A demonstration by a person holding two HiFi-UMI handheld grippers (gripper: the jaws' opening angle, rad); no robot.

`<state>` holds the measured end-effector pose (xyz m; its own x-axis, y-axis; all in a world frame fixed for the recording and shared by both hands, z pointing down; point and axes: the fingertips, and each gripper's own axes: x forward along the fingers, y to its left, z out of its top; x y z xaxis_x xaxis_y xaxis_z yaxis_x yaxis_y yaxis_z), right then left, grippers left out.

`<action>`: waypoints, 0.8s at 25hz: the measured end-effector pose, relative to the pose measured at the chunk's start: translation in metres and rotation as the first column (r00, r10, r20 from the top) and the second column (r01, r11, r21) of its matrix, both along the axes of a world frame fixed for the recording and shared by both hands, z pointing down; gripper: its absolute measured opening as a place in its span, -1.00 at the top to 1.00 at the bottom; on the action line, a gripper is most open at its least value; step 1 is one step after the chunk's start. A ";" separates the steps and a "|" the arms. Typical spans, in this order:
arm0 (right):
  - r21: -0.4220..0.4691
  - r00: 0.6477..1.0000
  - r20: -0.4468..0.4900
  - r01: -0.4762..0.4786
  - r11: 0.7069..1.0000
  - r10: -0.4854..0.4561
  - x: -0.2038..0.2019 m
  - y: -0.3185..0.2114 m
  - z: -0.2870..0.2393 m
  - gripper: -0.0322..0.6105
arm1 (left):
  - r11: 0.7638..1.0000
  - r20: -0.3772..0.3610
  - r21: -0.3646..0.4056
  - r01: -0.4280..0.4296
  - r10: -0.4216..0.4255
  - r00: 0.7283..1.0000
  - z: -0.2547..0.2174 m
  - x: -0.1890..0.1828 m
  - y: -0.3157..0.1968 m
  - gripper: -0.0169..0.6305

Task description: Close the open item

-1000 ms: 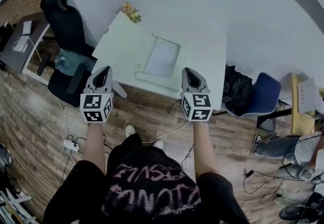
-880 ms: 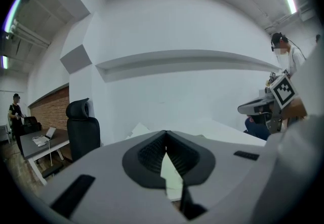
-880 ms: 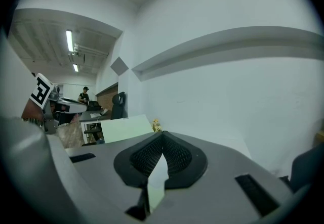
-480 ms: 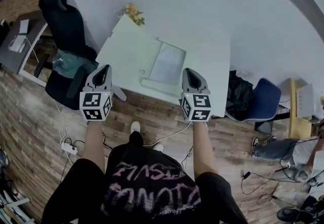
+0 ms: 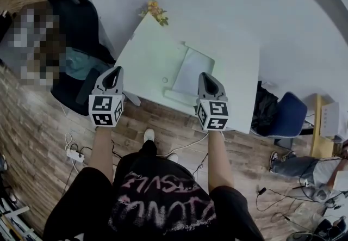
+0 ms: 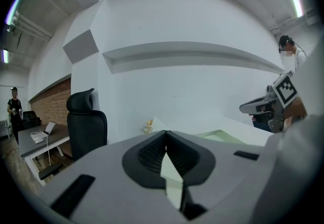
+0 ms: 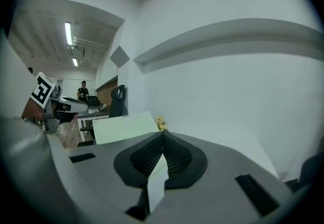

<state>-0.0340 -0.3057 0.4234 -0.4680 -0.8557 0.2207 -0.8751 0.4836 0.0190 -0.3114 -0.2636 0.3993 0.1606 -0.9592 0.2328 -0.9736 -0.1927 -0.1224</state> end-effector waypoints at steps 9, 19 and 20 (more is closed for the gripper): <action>-0.029 0.999 -0.023 0.035 0.999 -0.035 -0.033 -0.011 0.013 0.87 | 0.999 -0.021 -0.036 0.036 -0.037 0.999 0.018 -0.031 -0.006 0.79; -0.062 0.998 -0.049 0.030 0.998 -0.033 -0.046 -0.020 0.027 0.87 | 0.995 -0.048 -0.098 0.030 -0.035 0.998 0.042 -0.046 -0.021 0.55; -0.064 0.998 -0.051 0.027 0.998 -0.030 -0.046 -0.021 0.028 0.87 | 0.994 -0.053 -0.103 0.028 -0.034 0.998 0.044 -0.047 -0.022 0.55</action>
